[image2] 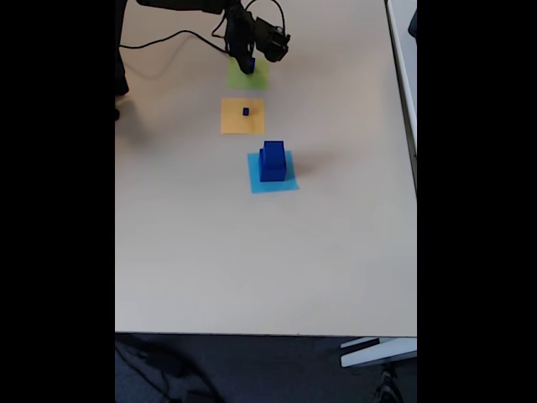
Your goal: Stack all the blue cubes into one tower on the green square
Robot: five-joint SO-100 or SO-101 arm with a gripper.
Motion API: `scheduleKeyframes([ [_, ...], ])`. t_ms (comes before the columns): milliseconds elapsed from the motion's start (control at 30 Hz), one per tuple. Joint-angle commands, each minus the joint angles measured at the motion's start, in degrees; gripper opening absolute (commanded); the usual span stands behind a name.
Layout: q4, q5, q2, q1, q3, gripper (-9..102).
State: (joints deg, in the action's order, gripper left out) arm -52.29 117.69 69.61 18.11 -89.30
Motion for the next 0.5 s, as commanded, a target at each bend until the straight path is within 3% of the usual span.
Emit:
scheduleKeyframes([
  [0, 0.88, -0.97, 0.79, 0.44, 1.23, 17],
  [467, -1.67, -13.62, -0.26, -2.64, 12.48, 18],
])
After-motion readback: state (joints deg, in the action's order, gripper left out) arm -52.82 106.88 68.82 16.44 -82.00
